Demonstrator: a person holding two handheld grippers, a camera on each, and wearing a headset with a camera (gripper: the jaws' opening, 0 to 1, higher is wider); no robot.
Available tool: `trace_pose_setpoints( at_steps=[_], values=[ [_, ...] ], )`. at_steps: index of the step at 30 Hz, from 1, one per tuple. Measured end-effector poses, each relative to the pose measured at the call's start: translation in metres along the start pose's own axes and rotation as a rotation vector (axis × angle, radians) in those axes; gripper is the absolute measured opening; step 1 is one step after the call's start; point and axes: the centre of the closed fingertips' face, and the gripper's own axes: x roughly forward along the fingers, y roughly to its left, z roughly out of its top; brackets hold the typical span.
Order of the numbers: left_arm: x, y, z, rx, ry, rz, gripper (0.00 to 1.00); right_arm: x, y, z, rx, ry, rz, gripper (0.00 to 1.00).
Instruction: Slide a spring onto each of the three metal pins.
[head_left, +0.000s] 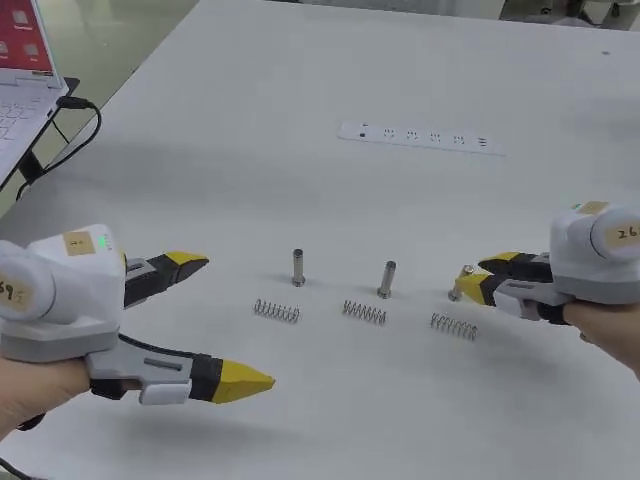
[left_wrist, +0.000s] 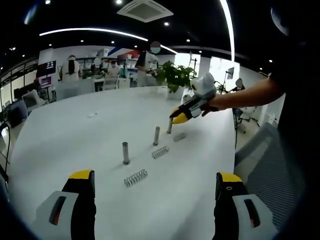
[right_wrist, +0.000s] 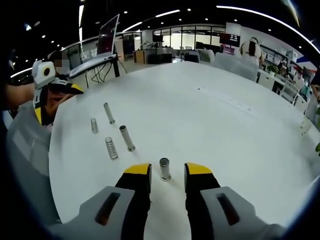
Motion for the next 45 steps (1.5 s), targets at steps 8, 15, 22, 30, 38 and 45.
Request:
trace_pose_setpoints(
  at_steps=[8, 15, 22, 30, 38, 45],
  values=[
    [-0.001, 0.000, -0.001, -0.003, 0.003, 0.004, 0.98, -0.009, 0.003, 0.001, -0.012, -0.021, -0.010, 0.31],
    [0.000, 0.000, 0.001, -0.019, -0.004, 0.009, 0.98, -0.017, -0.001, -0.004, -0.009, -0.023, -0.019, 0.33],
    [0.002, 0.000, 0.000, -0.034, 0.005, 0.008, 0.98, -0.022, -0.001, -0.009, -0.023, -0.016, -0.015, 0.33],
    [0.002, 0.000, 0.001, -0.051, -0.006, -0.003, 0.98, -0.026, 0.003, -0.015, -0.065, 0.006, -0.007, 0.33],
    [0.002, 0.000, -0.002, -0.064, 0.007, 0.001, 0.98, -0.027, 0.014, -0.022, -0.100, 0.024, 0.030, 0.32],
    [0.000, 0.001, -0.006, -0.073, 0.025, 0.006, 0.98, -0.023, 0.030, -0.030, -0.183, 0.060, 0.085, 0.30]
  ],
)
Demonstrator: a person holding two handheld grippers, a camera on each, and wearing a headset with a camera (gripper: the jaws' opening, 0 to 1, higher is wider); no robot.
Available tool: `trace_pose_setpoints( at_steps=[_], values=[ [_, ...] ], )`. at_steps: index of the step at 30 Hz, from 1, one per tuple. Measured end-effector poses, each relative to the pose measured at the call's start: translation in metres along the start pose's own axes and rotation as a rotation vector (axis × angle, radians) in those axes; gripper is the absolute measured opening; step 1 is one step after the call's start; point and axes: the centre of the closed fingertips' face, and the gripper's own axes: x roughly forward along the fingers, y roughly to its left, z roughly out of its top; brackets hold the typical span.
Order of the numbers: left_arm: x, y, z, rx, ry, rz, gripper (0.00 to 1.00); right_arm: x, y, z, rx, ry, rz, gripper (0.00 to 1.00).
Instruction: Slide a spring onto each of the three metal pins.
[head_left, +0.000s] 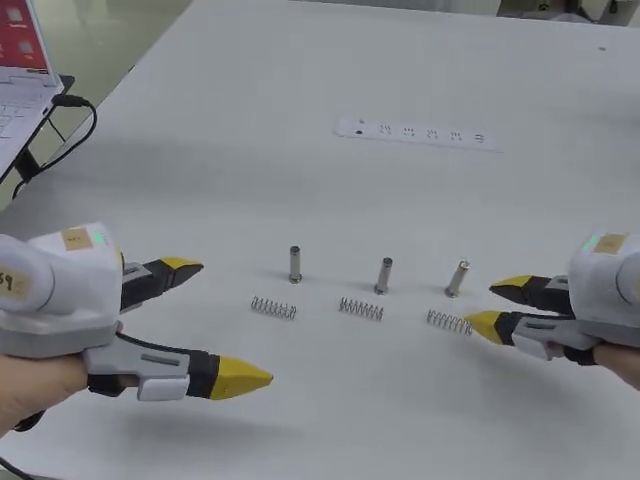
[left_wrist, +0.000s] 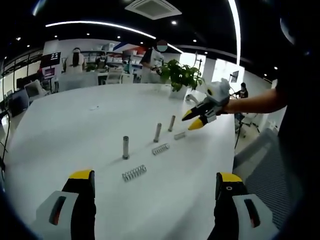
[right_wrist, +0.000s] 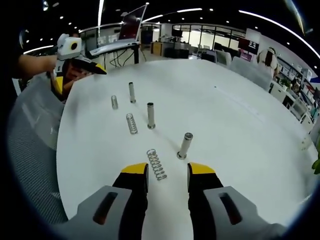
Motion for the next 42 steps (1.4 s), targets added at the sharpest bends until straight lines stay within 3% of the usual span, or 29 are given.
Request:
trace_pose_setpoints(
  at_steps=[15, 26, 42],
  values=[
    [-0.001, -0.002, -0.004, -0.002, 0.012, -0.002, 0.98, 0.017, 0.016, -0.012, -0.098, 0.068, 0.098, 0.27],
    [0.000, -0.003, -0.005, -0.008, 0.018, -0.007, 0.97, 0.023, 0.015, -0.017, -0.108, 0.101, 0.111, 0.23],
    [-0.001, -0.002, -0.005, -0.010, 0.019, -0.005, 0.97, 0.027, 0.014, -0.026, -0.121, 0.136, 0.125, 0.09]
  ],
)
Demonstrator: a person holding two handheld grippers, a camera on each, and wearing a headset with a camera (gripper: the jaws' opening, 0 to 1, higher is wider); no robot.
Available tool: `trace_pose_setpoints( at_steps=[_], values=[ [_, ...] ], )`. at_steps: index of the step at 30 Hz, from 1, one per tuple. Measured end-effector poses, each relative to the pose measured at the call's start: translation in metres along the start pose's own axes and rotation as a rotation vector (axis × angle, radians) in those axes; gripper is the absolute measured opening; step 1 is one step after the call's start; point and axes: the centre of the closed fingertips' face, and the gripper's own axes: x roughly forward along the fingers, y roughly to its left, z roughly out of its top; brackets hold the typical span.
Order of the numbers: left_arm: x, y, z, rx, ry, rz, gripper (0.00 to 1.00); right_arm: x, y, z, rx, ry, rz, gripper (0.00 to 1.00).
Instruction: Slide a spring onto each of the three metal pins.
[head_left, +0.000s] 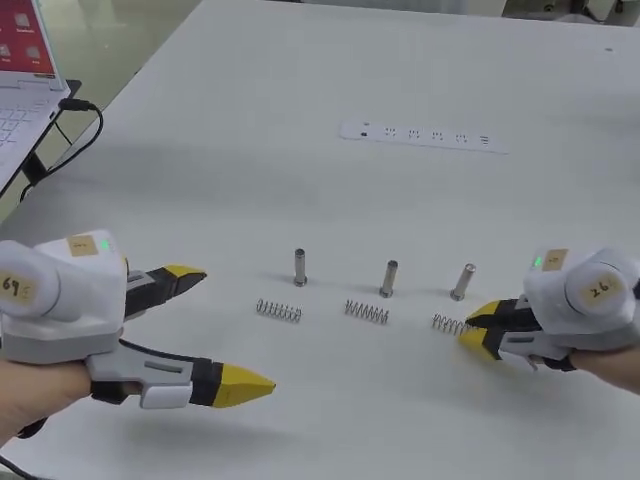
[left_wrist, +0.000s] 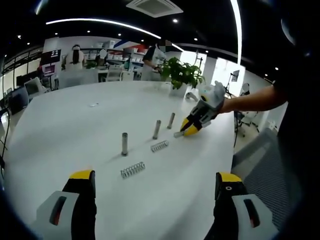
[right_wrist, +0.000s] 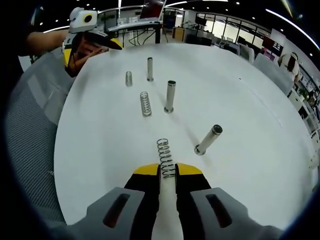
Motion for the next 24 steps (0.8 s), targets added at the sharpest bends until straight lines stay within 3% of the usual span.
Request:
trace_pose_setpoints(
  at_steps=[17, 24],
  values=[
    [0.003, -0.001, 0.002, 0.007, -0.002, -0.005, 0.96, 0.002, 0.002, 0.002, -0.062, -0.005, 0.019, 0.09],
    [0.005, -0.003, 0.002, 0.005, -0.003, -0.010, 0.96, -0.010, 0.001, 0.014, -0.054, -0.039, 0.010, 0.08]
  ],
)
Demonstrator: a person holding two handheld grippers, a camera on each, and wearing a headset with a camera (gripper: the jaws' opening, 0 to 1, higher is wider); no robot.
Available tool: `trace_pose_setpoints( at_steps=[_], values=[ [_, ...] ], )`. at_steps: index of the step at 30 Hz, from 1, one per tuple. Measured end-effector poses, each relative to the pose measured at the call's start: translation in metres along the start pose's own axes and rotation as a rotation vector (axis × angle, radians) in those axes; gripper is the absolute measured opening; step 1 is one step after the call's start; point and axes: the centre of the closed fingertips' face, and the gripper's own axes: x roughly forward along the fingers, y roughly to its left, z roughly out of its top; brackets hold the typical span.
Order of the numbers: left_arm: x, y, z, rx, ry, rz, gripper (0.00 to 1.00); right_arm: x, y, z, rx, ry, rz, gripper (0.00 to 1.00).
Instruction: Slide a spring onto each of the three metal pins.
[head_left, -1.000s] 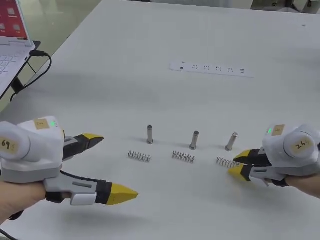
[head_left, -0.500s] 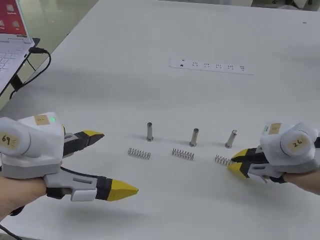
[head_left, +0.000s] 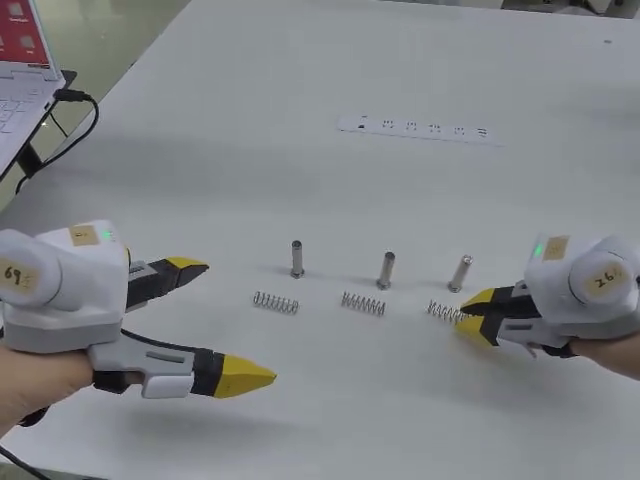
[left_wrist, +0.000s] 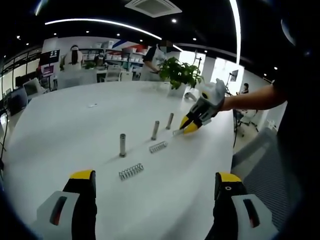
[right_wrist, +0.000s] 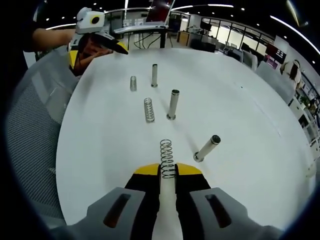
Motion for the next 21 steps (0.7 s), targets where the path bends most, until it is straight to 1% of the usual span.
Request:
trace_pose_setpoints(
  at_steps=[6, 10, 14, 16, 18, 21],
  values=[
    [0.003, -0.003, 0.002, 0.009, -0.008, -0.010, 0.96, -0.006, 0.002, 0.004, -0.030, -0.004, 0.007, 0.08],
    [0.003, -0.008, 0.004, 0.018, -0.015, -0.027, 0.95, -0.012, 0.008, 0.010, -0.051, -0.014, 0.016, 0.08],
    [0.002, -0.012, 0.005, 0.020, -0.023, -0.042, 0.92, -0.016, 0.013, 0.015, -0.068, -0.023, 0.027, 0.08],
    [0.003, -0.017, 0.006, 0.022, -0.025, -0.062, 0.88, -0.015, 0.014, 0.015, -0.068, -0.025, 0.029, 0.08],
    [0.004, -0.020, 0.008, 0.029, -0.031, -0.066, 0.89, -0.016, 0.016, 0.017, -0.062, -0.031, 0.036, 0.08],
    [0.006, -0.024, 0.009, 0.027, -0.030, -0.085, 0.87, -0.019, 0.019, 0.022, -0.056, -0.049, 0.042, 0.08]
  ],
)
